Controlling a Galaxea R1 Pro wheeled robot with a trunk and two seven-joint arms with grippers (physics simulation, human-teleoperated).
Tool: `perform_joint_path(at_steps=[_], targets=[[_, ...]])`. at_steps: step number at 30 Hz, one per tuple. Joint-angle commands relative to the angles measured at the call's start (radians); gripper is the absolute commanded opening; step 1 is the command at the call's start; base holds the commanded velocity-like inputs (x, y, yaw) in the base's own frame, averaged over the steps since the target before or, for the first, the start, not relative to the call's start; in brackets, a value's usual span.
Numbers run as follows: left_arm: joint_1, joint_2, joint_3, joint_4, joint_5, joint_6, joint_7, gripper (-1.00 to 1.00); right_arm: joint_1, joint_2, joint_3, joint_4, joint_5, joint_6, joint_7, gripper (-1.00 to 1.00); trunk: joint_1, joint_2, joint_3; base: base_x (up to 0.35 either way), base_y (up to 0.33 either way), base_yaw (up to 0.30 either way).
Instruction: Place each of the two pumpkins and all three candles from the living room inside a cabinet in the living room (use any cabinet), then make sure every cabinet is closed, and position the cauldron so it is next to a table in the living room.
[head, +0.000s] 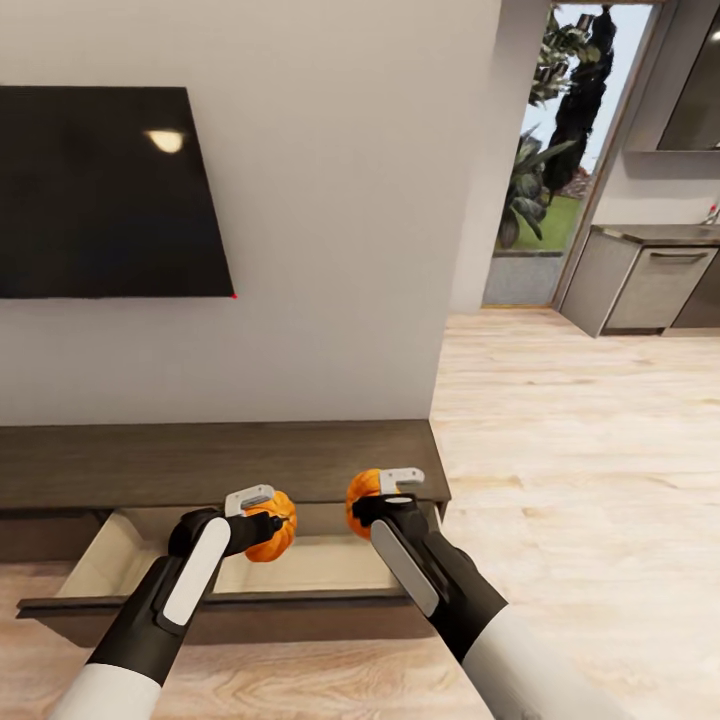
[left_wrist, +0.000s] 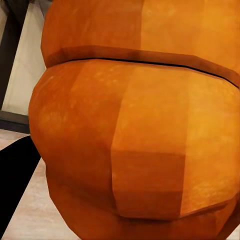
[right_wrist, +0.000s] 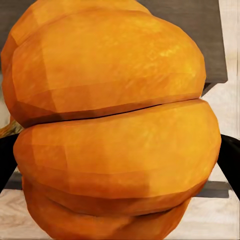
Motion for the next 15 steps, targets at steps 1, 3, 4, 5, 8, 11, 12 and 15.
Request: perform_joint_path(at_steps=[1, 3, 4, 5, 8, 11, 12, 15], targets=[[-0.001, 0.001, -0.003, -0.001, 0.009, 0.002, 0.013, -1.00, -0.007, 0.000, 0.002, 0.011, -0.012, 0.004, -0.011, -1.00, 0.000, -0.001, -0.001, 0.081, 0.000, 0.000], [-0.001, 0.001, -0.003, -0.001, 0.009, 0.002, 0.013, -1.00, -0.016, 0.000, 0.002, 0.028, -0.020, 0.008, -0.011, -1.00, 0.000, -0.001, -0.001, 0.179, -0.007, 0.000], [-0.001, 0.001, -0.004, -0.001, 0.009, 0.002, 0.013, -1.00, -0.019, 0.000, 0.002, 0.035, -0.031, 0.009, -0.011, -1.00, 0.000, -0.001, -0.001, 0.260, -0.045, 0.000], [-0.001, 0.001, -0.004, -0.001, 0.009, 0.002, 0.013, -1.00, -0.020, 0.000, 0.002, 0.038, -0.037, 0.010, -0.011, -1.00, 0.000, -0.001, -0.001, 0.273, -0.057, 0.000], [-0.001, 0.001, -0.004, -0.001, 0.009, 0.002, 0.013, -1.00, -0.022, 0.000, 0.002, 0.045, -0.045, 0.011, -0.011, -1.00, 0.000, -0.001, -0.001, 0.165, -0.033, 0.000], [-0.001, 0.001, -0.004, -0.001, 0.009, 0.002, 0.013, -1.00, -0.023, 0.000, 0.002, 0.055, -0.048, 0.011, -0.011, -1.00, 0.000, -0.001, -0.001, 0.033, -0.006, 0.000], [-0.001, 0.001, -0.004, -0.001, 0.009, 0.002, 0.013, -1.00, -0.027, 0.000, 0.002, 0.066, -0.048, 0.011, -0.011, -1.00, 0.000, -0.001, -0.001, 0.009, -0.002, 0.000], [-0.001, 0.001, -0.004, -0.001, 0.009, 0.002, 0.013, -1.00, -0.060, -0.001, 0.001, 0.135, -0.058, 0.011, -0.006, -1.00, 0.000, -0.001, -0.001, 0.004, -0.001, 0.000]])
